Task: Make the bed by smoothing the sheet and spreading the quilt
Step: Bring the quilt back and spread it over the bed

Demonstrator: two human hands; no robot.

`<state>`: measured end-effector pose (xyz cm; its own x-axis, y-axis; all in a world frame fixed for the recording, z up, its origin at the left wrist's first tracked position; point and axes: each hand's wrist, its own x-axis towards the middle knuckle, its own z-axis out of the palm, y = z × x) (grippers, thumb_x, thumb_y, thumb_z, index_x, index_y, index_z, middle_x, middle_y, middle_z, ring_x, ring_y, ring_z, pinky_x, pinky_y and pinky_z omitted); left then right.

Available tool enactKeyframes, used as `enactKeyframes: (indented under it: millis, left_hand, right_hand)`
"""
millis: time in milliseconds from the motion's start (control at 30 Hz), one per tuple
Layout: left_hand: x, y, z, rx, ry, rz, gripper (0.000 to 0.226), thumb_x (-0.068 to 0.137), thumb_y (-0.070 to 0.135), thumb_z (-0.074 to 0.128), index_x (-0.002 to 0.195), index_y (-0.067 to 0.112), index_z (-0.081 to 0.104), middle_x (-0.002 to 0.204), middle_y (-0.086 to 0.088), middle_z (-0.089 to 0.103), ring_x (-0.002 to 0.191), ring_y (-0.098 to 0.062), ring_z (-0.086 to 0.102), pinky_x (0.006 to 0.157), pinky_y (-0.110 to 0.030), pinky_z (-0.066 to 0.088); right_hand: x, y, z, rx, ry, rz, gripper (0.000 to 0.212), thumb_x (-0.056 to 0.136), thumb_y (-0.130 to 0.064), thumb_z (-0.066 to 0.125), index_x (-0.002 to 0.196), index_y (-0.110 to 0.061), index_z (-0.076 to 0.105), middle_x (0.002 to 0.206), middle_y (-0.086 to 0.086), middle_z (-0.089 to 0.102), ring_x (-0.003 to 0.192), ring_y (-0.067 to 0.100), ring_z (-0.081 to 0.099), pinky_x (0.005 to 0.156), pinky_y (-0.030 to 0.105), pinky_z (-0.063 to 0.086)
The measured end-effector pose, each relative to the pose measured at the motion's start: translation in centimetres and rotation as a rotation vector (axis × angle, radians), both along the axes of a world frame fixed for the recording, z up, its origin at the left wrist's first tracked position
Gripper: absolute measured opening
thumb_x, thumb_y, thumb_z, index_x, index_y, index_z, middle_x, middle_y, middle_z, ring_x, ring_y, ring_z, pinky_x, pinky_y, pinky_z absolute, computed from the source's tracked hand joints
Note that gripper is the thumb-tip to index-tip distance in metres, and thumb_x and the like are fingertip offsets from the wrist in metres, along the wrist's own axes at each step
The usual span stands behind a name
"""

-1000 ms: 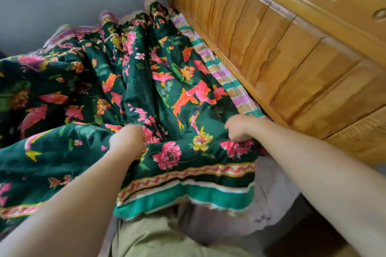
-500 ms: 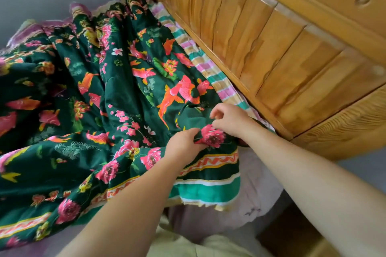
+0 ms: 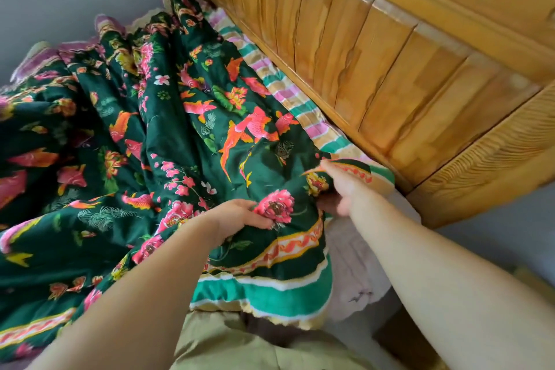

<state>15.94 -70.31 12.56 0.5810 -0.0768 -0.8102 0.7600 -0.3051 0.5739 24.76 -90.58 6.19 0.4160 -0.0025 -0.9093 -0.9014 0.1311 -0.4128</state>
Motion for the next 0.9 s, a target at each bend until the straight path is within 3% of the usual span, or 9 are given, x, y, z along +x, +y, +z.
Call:
enactKeyframes:
  millis: [167,267,367,500,633,667,767,833,900]
  left_hand:
    - [-0.1,-1.5,0.6,0.275,-0.191,-0.402,0.043,0.081,0.02,0.071,0.122,0.025,0.056,0.11,0.002,0.058,0.112,-0.021,0.056,0.096,-0.032,0.041]
    - [1.0,-3.1,1.8,0.049,-0.41,-0.068,0.081,0.079,0.015,0.073,0.144,0.035,0.029,0.123,0.009,0.044,0.119,-0.011,0.043,0.1,-0.035,0.038]
    - [2.9,-4.5,2.6,-0.262,-0.389,0.324,0.063,0.073,0.026,0.063,0.131,0.037,0.043,0.105,0.002,0.055,0.1,-0.017,0.051,0.081,-0.036,0.042]
    - [4.0,-4.4,1.0,0.106,-0.395,0.519,0.083,0.058,0.053,0.072,0.13,0.023,0.041,0.12,-0.001,0.058,0.106,-0.022,0.057,0.091,-0.043,0.049]
    - [4.5,-3.5,-1.3,0.075,-0.283,0.745,0.006,0.084,0.008,0.06,0.089,0.008,0.059,0.097,-0.016,0.066,0.078,-0.028,0.062,0.079,-0.044,0.055]
    - [4.4,-3.7,-1.4,0.054,-0.261,0.761,0.011,0.088,0.0,0.055,0.083,0.009,0.059,0.09,-0.014,0.064,0.072,-0.026,0.06,0.073,-0.04,0.054]
    - [3.9,-4.2,-1.6,-0.115,-0.273,0.802,0.026,0.092,-0.006,0.044,0.083,0.014,0.059,0.082,-0.009,0.062,0.067,-0.021,0.057,0.064,-0.032,0.049]
    - [3.7,-4.3,-0.8,-0.226,-0.287,0.773,0.03,0.094,-0.006,0.039,0.089,0.015,0.06,0.084,-0.006,0.064,0.068,-0.019,0.059,0.063,-0.03,0.048]
    - [3.7,-3.9,-0.2,-0.272,-0.319,0.718,0.032,0.094,-0.006,0.036,0.1,0.014,0.061,0.093,-0.008,0.068,0.076,-0.021,0.064,0.069,-0.033,0.052]
  right_hand:
    - [-0.1,2.6,3.1,-0.479,-0.4,0.147,0.06,0.08,-0.022,0.068,0.134,-0.007,0.044,0.128,0.014,0.055,0.113,0.034,0.056,0.094,0.04,0.047]
    - [-1.9,4.2,6.4,-0.75,-0.78,0.551,0.037,0.084,-0.02,0.061,0.118,-0.012,0.051,0.119,0.014,0.057,0.111,0.036,0.055,0.086,0.039,0.044]
    - [-3.7,5.3,7.4,-0.809,-1.118,0.846,0.03,0.086,-0.019,0.053,0.115,-0.013,0.056,0.11,0.015,0.053,0.106,0.037,0.052,0.077,0.039,0.042]
    - [-4.6,5.1,7.6,-0.823,-1.18,1.202,0.042,0.091,-0.011,0.051,0.132,-0.017,0.051,0.123,0.012,0.048,0.119,0.034,0.043,0.082,0.038,0.044]
    - [-5.2,3.4,5.6,-0.736,-1.132,1.339,0.056,0.091,-0.015,0.053,0.143,-0.028,0.04,0.112,0.011,0.045,0.112,0.033,0.043,0.08,0.038,0.043]
    - [-5.1,2.9,5.4,-0.674,-1.086,1.353,0.056,0.092,-0.022,0.054,0.144,-0.031,0.038,0.112,0.01,0.046,0.112,0.03,0.044,0.082,0.037,0.043]
    - [-4.1,1.6,5.9,-0.455,-1.016,1.182,0.042,0.091,-0.042,0.056,0.132,-0.031,0.055,0.113,0.005,0.055,0.109,0.022,0.052,0.089,0.032,0.044]
    - [-2.8,0.7,5.9,-0.496,-1.011,0.945,0.039,0.09,-0.047,0.056,0.122,-0.025,0.063,0.112,0.005,0.058,0.107,0.021,0.055,0.091,0.032,0.045]
    - [-1.3,-0.2,5.6,-0.619,-0.94,0.823,0.057,0.086,-0.054,0.059,0.132,-0.021,0.051,0.127,0.005,0.054,0.118,0.022,0.051,0.097,0.035,0.043]
